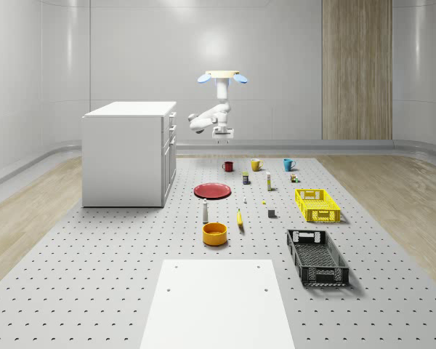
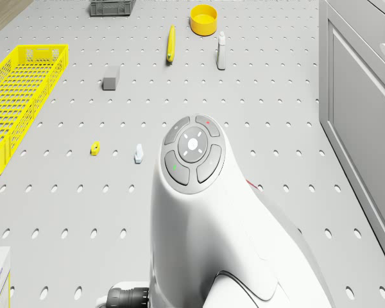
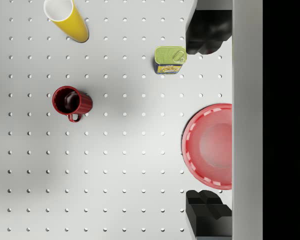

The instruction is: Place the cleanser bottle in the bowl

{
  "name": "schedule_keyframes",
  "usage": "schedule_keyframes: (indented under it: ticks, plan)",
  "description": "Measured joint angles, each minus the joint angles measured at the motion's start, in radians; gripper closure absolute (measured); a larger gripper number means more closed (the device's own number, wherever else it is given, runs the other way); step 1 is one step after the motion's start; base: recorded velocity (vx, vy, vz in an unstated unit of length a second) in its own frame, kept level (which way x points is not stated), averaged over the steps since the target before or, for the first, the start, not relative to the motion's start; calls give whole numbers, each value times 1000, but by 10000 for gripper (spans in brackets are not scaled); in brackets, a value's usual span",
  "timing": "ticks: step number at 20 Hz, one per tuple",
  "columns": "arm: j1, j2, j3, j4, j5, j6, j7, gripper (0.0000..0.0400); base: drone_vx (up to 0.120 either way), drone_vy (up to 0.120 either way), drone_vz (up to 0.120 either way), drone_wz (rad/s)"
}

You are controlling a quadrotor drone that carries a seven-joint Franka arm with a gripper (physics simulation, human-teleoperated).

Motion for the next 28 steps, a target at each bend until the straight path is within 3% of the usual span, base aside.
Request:
schedule_keyframes:
  ticks: [28]
  plan:
    - [-47,-134,42,9,69,120,44,0,120,0,0,0]
